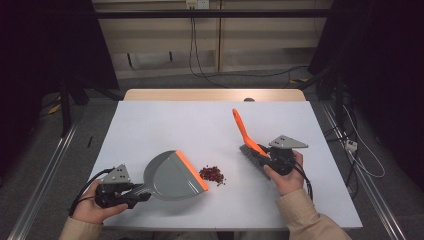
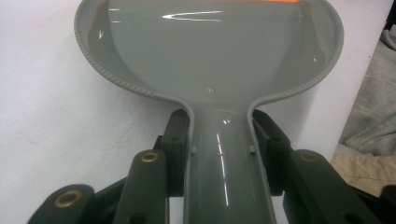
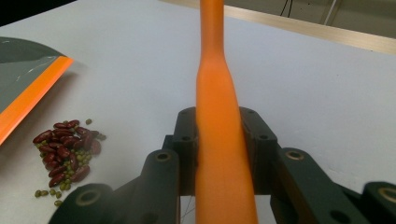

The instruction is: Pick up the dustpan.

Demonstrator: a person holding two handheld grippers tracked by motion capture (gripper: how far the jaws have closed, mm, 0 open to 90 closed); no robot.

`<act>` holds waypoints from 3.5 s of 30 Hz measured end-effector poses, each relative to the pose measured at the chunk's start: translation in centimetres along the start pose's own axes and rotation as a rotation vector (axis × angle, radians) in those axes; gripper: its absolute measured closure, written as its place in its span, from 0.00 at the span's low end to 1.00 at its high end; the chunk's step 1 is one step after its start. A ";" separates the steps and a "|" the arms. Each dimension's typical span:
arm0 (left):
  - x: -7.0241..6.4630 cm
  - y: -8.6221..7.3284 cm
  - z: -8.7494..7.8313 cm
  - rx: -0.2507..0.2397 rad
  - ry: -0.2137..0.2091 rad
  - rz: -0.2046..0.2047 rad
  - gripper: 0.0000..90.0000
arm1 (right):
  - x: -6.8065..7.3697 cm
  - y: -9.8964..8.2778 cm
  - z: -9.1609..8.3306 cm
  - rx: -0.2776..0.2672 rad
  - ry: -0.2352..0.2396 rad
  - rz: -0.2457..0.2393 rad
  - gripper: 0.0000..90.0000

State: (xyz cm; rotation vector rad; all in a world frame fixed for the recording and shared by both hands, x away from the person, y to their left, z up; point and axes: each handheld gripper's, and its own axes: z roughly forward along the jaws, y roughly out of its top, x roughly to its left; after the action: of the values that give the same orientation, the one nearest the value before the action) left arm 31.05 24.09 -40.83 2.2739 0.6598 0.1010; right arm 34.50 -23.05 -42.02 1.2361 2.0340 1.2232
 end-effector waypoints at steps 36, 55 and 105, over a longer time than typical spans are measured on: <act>-0.1 -0.6 1.4 0.050 -0.034 0.069 0.70 | 2.6 0.1 2.8 0.016 0.021 -0.052 0.79; 0.4 -0.7 2.5 0.063 -0.050 0.047 0.69 | 2.4 0.4 1.3 0.060 0.014 -0.077 0.79; -0.3 0.2 2.8 0.122 -0.077 0.050 0.70 | 7.1 0.3 2.3 0.083 -0.032 -0.070 0.79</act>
State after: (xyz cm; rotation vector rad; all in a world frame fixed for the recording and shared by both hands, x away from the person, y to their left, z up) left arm 31.58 21.99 -42.60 2.3994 0.5824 -0.0032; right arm 32.88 -15.75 -42.49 1.2038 2.1052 1.0907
